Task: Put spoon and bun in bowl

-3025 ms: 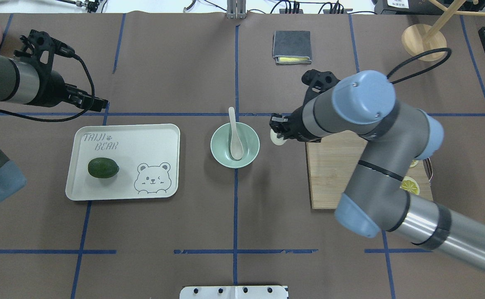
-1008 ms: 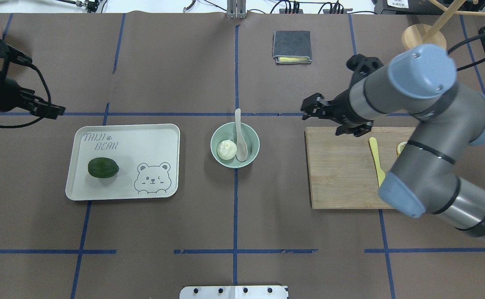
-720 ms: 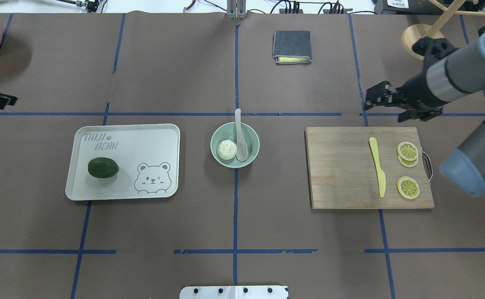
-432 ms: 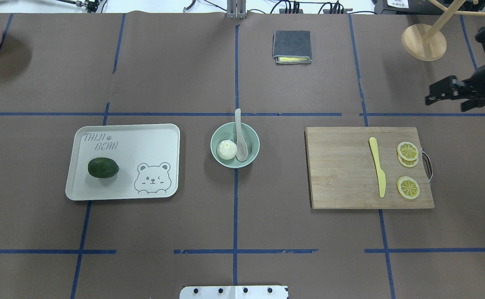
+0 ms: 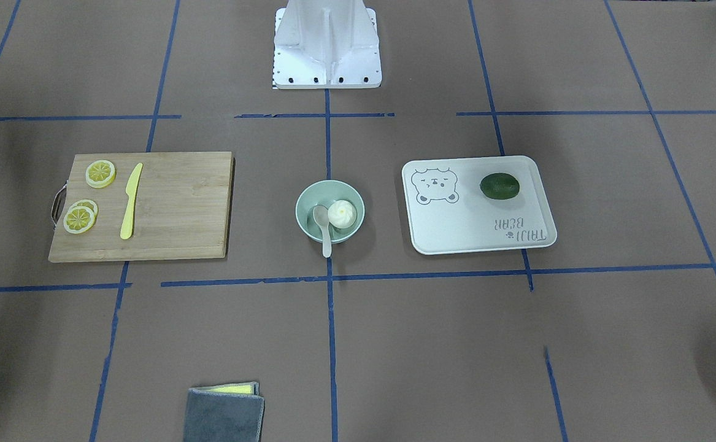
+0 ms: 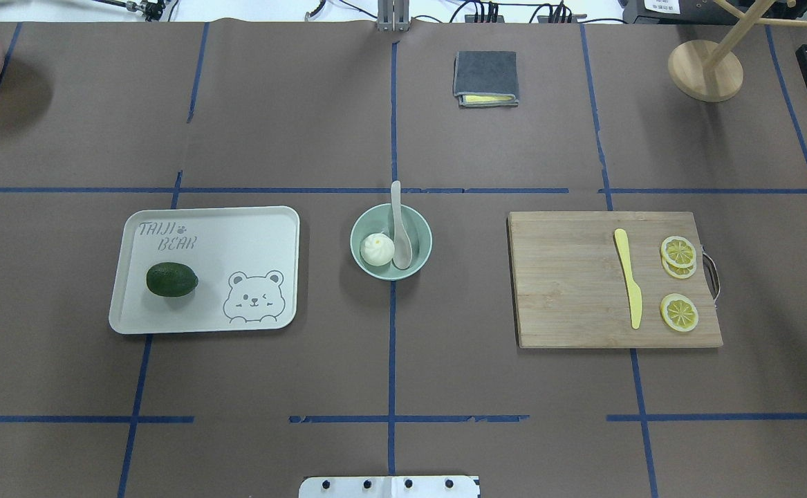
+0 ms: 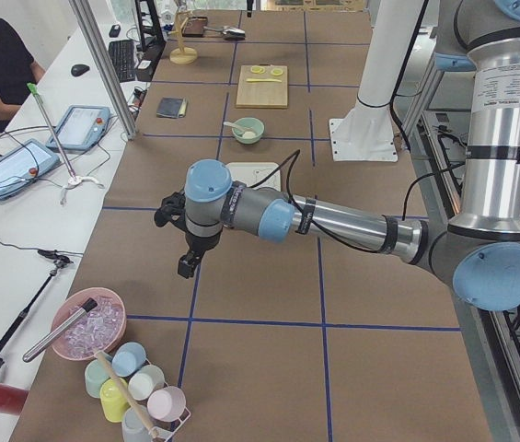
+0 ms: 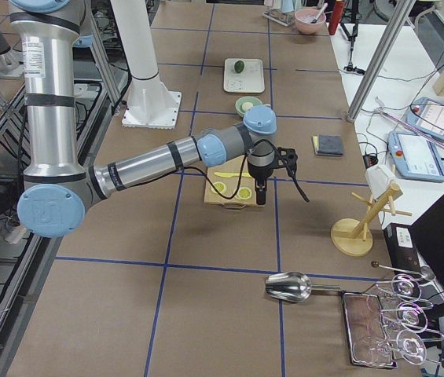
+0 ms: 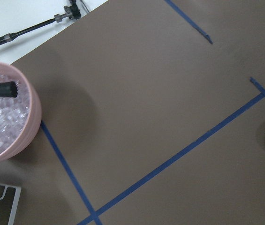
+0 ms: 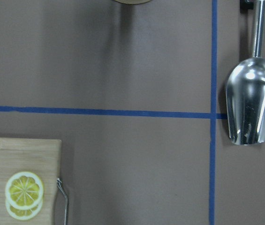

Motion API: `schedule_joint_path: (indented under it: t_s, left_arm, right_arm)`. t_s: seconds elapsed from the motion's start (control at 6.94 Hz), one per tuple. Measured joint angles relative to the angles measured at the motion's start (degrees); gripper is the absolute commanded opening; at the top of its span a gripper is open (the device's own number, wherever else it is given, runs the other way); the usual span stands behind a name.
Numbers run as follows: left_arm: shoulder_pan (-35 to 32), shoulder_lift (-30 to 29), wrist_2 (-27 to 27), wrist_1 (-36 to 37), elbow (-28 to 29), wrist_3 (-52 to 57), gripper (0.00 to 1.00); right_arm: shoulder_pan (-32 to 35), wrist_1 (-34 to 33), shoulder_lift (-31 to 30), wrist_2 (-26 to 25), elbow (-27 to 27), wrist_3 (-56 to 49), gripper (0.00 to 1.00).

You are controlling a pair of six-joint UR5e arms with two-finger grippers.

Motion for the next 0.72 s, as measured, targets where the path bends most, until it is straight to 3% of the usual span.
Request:
schedule_joint_path:
  t_s: [0.29,0.72]
  left_arm:
    - [-0.2,1.1,-0.2,6.2,-0.6,0.2,1.00]
    - [-0.2,0.8,-0.2,3.5,1.9,0.4,1.00]
  right_arm:
    - [3.2,-2.3,-3.4,5.9,-1.4,-7.9,1.00]
    - [3.8,-2.2,-5.1,7.5,-3.8,-15.1,1.00]
